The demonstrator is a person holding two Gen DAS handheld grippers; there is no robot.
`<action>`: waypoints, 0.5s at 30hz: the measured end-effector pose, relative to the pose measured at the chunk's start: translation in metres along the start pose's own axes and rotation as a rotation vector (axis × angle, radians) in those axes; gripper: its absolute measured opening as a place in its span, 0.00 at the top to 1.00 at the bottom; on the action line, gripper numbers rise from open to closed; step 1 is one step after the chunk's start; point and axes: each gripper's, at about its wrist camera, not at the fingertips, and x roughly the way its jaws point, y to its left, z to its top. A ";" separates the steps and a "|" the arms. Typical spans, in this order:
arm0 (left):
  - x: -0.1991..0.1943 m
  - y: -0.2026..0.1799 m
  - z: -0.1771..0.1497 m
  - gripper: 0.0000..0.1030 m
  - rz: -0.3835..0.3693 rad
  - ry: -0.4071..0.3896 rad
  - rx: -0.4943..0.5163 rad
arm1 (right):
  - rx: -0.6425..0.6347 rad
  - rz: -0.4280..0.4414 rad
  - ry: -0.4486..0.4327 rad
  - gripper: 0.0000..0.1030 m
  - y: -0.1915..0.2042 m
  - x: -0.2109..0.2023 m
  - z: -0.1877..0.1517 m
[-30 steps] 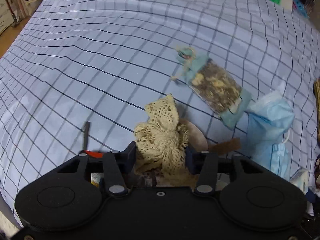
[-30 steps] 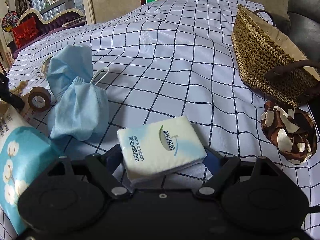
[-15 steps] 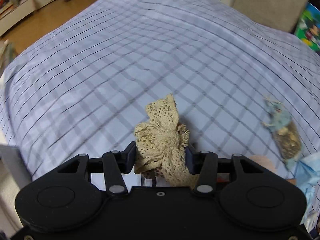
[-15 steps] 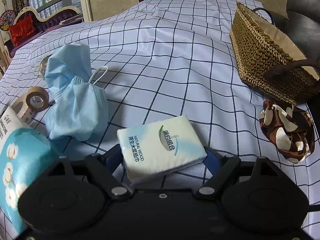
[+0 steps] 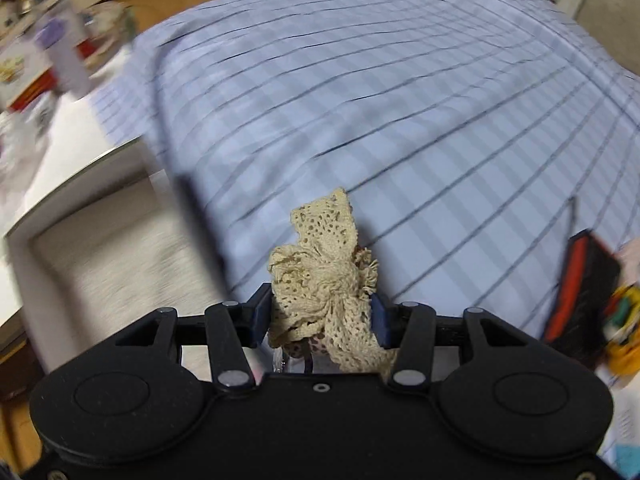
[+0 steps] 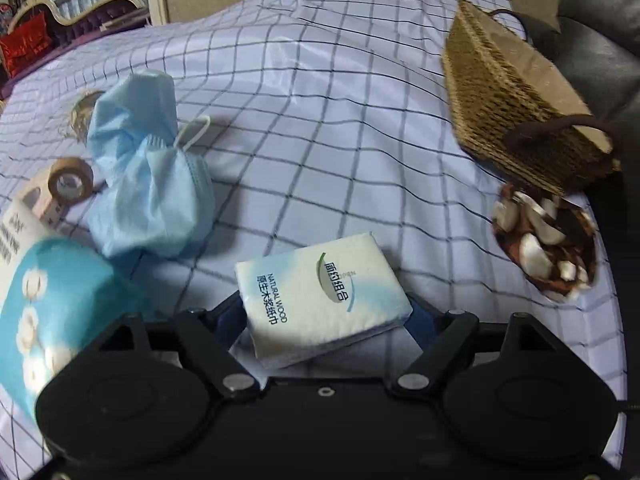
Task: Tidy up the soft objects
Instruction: 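Carry the lace cloth and tissue pack over the white box with both tools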
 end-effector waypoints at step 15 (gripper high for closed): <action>-0.017 0.127 -0.050 0.53 0.144 -0.057 -0.138 | -0.083 0.119 -0.068 0.21 0.077 -0.133 -0.048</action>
